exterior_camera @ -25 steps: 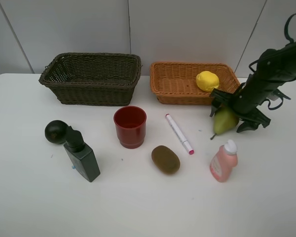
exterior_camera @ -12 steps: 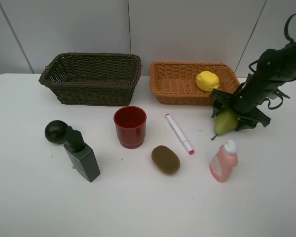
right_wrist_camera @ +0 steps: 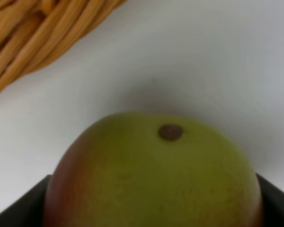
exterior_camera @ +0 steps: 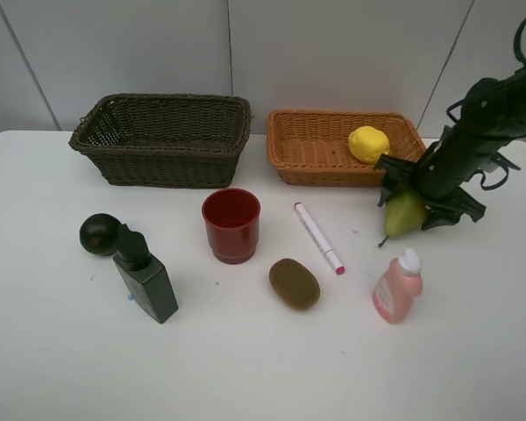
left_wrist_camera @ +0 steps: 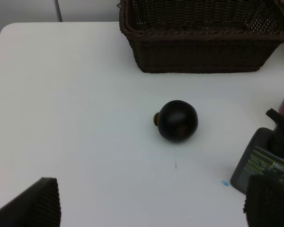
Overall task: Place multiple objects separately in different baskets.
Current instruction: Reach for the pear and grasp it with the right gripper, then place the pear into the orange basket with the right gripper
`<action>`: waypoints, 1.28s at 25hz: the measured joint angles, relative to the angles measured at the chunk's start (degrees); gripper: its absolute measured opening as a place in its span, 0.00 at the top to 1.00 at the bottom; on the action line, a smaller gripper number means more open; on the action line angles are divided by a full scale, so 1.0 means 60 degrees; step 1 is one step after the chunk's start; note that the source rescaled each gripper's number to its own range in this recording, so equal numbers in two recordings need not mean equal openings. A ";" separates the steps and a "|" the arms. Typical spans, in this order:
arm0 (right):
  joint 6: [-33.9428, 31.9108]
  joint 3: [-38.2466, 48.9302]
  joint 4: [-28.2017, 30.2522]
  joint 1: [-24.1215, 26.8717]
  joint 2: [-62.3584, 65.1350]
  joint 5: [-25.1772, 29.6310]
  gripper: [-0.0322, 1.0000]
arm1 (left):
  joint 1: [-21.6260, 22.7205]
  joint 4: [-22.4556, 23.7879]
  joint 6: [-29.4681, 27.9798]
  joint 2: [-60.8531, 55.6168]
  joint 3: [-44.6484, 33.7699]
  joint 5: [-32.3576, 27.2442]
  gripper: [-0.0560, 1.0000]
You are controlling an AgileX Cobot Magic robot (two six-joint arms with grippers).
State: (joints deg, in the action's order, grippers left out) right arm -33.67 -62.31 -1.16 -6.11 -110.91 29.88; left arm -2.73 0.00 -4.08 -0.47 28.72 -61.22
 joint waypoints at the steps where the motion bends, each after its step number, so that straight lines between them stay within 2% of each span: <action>1: 0.0000 0.0000 0.0000 0.0000 0.0098 0.0141 0.25 | 0.0000 0.0000 0.0000 0.0000 0.0000 0.0000 0.00; 10: 0.0010 -0.0010 0.0019 0.0000 0.1632 0.0673 0.25 | 0.0000 0.0000 0.0000 0.0000 0.0000 0.0000 0.00; 14: 0.0274 -0.0028 0.0019 0.0000 0.2319 0.0015 0.25 | 0.0000 0.0000 0.0000 0.0000 0.0000 0.0000 0.00; 18: 0.1053 -0.0264 0.0093 -0.0103 0.2525 -0.0820 0.25 | 0.0000 0.0000 0.0000 0.0000 0.0000 0.0000 0.00; 22: 0.1526 -0.0923 0.0902 -0.0574 0.2525 -0.1276 0.25 | 0.0000 0.0000 0.0000 0.0000 0.0000 0.0000 0.00; 27: 0.1625 -0.2125 0.2456 -0.1252 0.2014 -0.1558 0.25 | 0.0000 0.0000 0.0000 0.0000 0.0000 0.0000 0.00; 32: 0.2019 -0.3479 0.3021 -0.1738 0.0707 -0.1457 0.25 | 0.0000 0.0000 0.0000 0.0000 0.0000 0.0000 0.00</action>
State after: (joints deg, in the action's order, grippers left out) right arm -21.56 -83.18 16.96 -16.53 -106.67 21.14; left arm -2.73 0.00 -4.08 -0.47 28.72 -61.22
